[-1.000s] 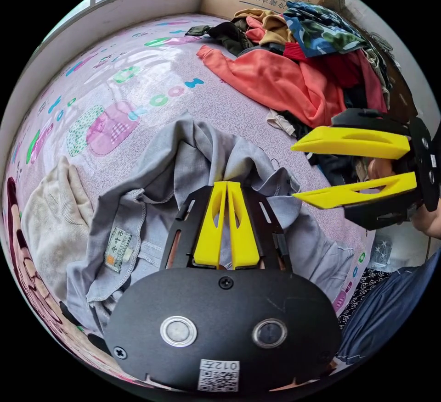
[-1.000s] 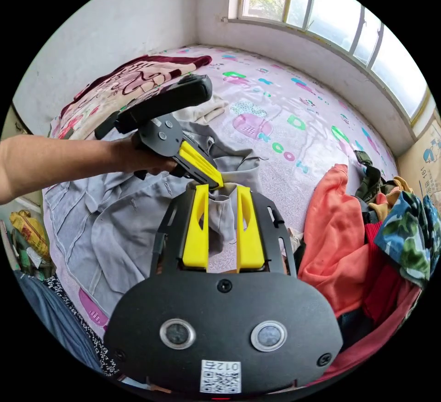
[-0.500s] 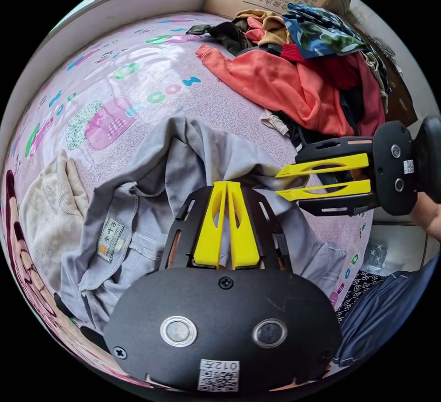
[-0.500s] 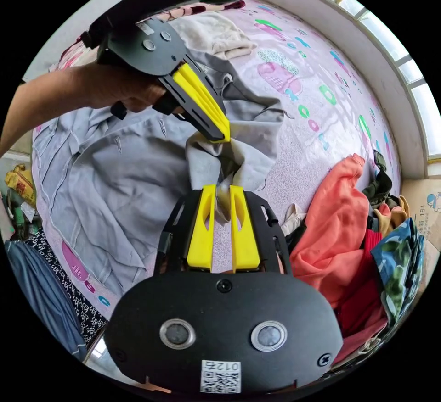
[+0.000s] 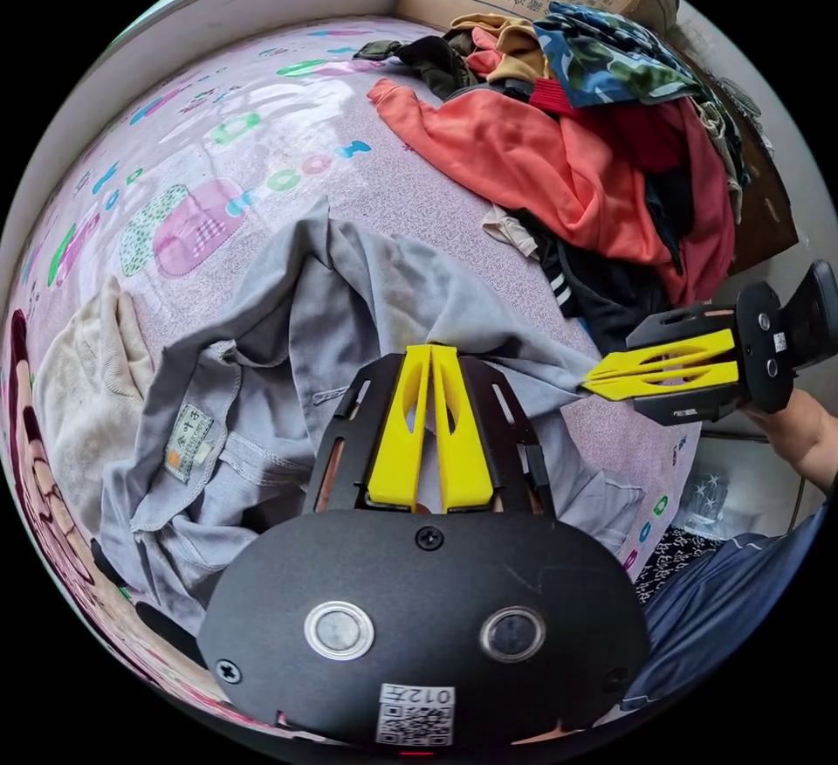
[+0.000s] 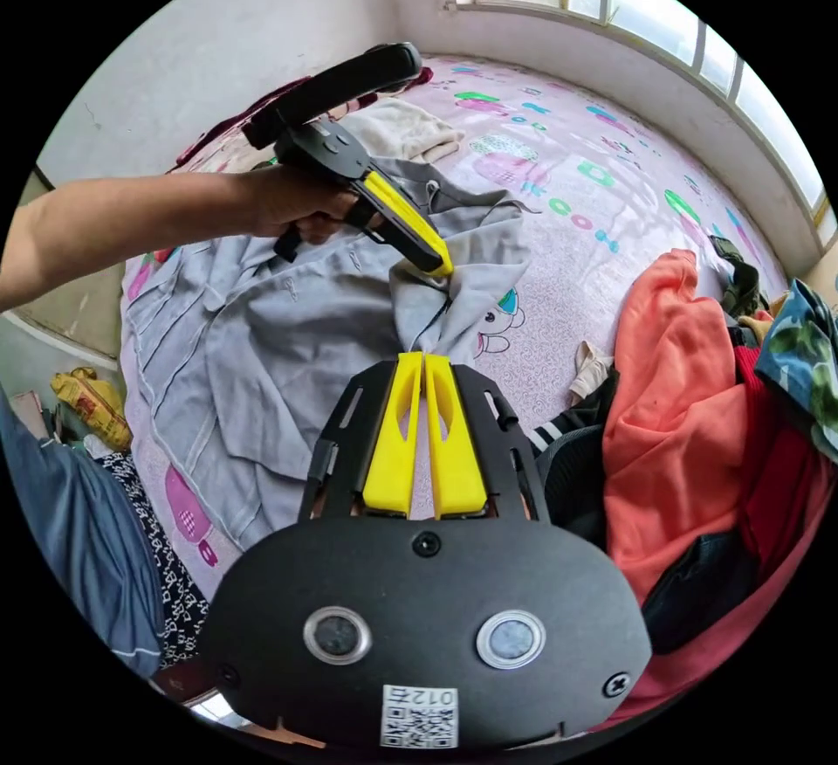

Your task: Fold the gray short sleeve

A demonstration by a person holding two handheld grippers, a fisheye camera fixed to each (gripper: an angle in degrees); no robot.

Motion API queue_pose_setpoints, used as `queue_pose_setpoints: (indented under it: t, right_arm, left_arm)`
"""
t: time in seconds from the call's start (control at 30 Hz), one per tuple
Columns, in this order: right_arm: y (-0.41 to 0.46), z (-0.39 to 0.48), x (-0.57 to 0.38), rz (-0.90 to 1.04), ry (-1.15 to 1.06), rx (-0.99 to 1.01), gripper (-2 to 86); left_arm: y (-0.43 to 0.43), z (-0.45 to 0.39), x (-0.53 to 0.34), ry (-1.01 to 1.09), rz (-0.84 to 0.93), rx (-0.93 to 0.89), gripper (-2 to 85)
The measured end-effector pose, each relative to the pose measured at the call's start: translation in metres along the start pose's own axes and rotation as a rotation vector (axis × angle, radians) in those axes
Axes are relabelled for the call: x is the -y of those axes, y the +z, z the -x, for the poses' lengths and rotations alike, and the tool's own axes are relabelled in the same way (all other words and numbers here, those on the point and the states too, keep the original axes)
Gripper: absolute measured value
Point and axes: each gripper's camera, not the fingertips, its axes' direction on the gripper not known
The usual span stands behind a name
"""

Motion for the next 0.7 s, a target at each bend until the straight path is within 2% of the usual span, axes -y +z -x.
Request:
queue_pose_setpoints:
  t: [0.1,0.17,0.33,0.5,0.7]
  right_arm:
    - [-0.013,0.003,-0.015,0.008,0.006,-0.036,0.9]
    - [-0.018,-0.001,-0.016,0.032,0.084,-0.156,1.6]
    - [-0.051,0.019,0.006,-0.103,0.052,-0.196,3.1]
    - [-0.035,0.031,0.027,0.007,0.045,-0.101,5.8]
    - [-0.023,0.032,0.033,0.091,0.181,0.099,7.1]
  left_arm:
    - [0.001,-0.002,-0.001,0.013,-0.005,-0.019,0.3]
    - [0.004,-0.003,-0.004,0.017,-0.003,-0.024,0.4]
    - [0.006,-0.004,-0.008,0.015,-0.016,-0.042,0.4]
    - [0.001,-0.008,-0.011,0.031,-0.039,-0.043,0.4]
    - [-0.007,-0.014,-0.021,0.045,-0.052,-0.011,0.4]
